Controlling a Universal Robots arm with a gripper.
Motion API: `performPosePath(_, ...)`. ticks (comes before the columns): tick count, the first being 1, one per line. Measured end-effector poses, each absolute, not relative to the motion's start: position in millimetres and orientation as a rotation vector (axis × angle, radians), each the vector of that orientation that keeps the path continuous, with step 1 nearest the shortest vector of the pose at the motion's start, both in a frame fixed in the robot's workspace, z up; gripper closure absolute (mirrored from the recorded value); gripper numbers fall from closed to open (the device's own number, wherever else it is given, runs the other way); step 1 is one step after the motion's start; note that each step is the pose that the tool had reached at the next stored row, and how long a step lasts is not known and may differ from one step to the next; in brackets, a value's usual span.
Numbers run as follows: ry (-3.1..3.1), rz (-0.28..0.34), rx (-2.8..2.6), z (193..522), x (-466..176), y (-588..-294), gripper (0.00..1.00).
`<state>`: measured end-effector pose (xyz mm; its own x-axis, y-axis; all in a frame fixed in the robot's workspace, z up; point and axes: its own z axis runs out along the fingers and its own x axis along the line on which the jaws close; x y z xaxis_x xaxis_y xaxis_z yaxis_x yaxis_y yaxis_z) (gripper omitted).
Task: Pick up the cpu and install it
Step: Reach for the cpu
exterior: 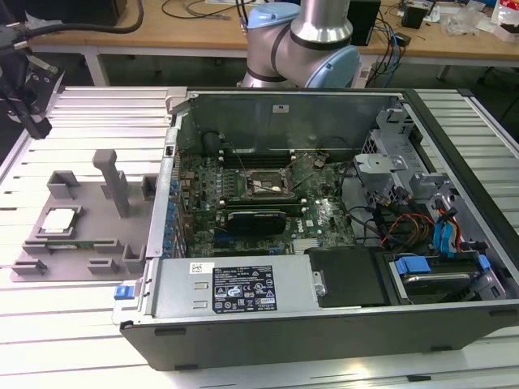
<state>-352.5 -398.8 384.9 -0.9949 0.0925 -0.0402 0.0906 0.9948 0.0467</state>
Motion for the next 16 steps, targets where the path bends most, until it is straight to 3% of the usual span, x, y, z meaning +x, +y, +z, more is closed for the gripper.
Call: performPosePath(16,3.095,0.069,0.142,370.1,-359.0,-398.7,0.89)
